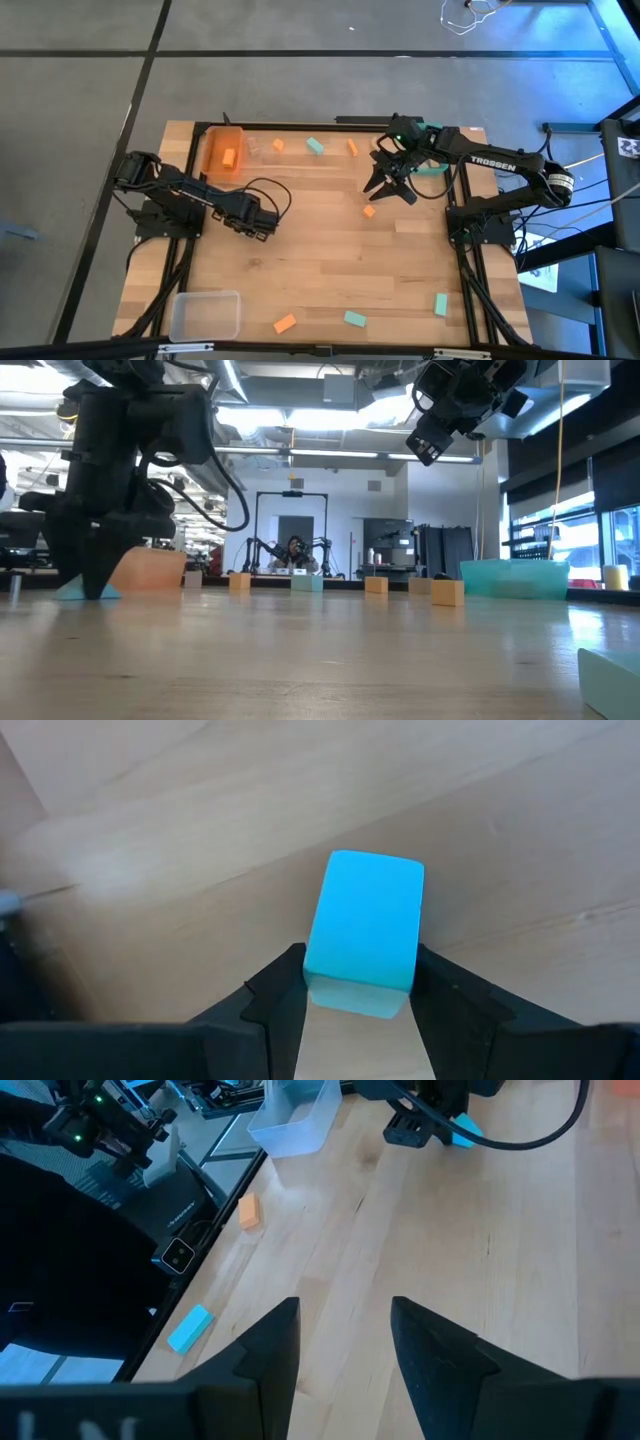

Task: Sort & place blocks by color
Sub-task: Put the blue block into the transparent bin

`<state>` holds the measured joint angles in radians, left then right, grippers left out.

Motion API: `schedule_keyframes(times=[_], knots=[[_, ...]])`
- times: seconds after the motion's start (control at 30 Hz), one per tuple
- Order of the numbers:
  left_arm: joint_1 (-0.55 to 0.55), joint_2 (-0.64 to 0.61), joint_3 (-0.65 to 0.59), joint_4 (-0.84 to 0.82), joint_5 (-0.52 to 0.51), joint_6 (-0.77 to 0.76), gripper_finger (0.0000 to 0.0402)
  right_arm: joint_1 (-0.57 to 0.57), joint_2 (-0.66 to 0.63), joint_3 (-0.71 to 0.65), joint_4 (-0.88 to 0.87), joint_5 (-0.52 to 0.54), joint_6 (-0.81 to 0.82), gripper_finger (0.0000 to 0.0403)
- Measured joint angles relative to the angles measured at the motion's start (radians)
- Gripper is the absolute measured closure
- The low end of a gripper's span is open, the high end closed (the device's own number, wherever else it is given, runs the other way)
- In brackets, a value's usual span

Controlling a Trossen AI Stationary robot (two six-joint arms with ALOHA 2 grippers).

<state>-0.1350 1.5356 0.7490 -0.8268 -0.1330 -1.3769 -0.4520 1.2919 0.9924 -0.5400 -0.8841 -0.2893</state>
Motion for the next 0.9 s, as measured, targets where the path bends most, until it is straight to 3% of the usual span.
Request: schedule_keyframes(times=[0.2,0.37,0.5,0.9], knots=[[0.001,0.000,0.000,0.001,0.013,0.021,0.0243,0.000,0.000,0.000,0.000,0.000,0.000,0.0244],[0.002,-0.001,0.000,0.002,0.027,0.022,0.0279,0.000,0.000,0.000,0.000,0.000,0.000,0.0244],[-0.007,0.000,0.006,-0.002,0.038,0.048,0.0279,0.000,0.000,0.000,0.000,0.000,0.000,0.0244],[-0.116,-0.033,0.224,-0.175,0.128,0.223,0.0279,0.000,0.000,0.000,0.002,0.000,-0.002,0.0244]])
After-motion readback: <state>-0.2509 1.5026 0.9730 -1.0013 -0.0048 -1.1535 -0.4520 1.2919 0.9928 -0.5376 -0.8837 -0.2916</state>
